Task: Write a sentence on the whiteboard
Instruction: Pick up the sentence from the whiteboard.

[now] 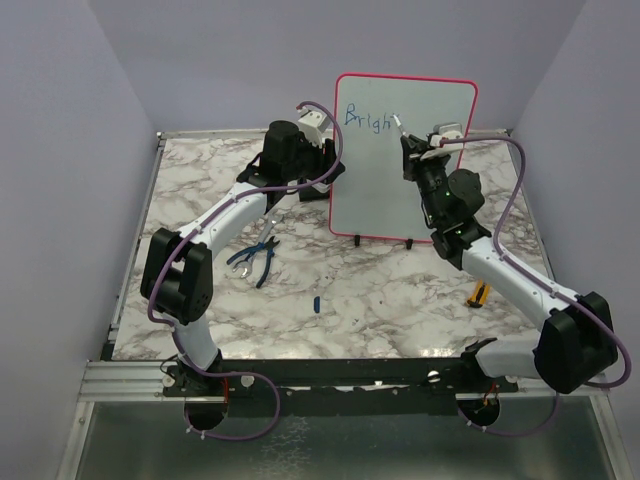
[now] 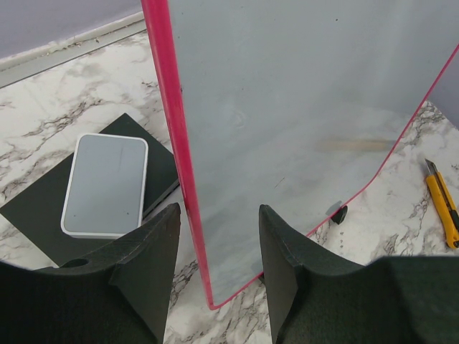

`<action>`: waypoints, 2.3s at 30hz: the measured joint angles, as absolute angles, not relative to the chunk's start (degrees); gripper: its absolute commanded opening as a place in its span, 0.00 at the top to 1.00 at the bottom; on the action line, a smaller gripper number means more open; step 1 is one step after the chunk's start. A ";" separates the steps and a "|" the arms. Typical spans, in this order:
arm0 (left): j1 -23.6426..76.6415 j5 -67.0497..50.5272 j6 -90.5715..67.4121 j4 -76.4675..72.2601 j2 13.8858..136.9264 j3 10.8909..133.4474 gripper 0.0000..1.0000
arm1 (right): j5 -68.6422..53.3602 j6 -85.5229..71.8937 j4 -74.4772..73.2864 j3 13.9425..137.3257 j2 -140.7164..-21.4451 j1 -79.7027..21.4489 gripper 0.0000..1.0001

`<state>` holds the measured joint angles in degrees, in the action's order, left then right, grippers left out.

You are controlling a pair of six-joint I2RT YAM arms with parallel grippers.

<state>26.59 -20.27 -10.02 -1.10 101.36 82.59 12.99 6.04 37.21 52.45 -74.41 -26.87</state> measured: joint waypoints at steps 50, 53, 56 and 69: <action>26.59 -20.27 -10.02 -0.89 100.71 82.59 0.51 | 14.76 5.04 36.97 47.37 -69.28 -26.87 0.99; 26.59 -20.29 -10.02 -0.91 100.73 82.59 0.51 | 15.90 5.30 36.73 47.35 -68.93 -26.87 0.99; 26.59 -20.27 -10.02 -0.89 100.71 82.59 0.51 | 16.91 5.69 36.67 47.33 -68.90 -26.76 0.99; 26.59 -20.27 -10.02 -0.91 100.71 82.59 0.51 | 18.59 6.13 36.01 47.18 -68.84 -24.21 0.99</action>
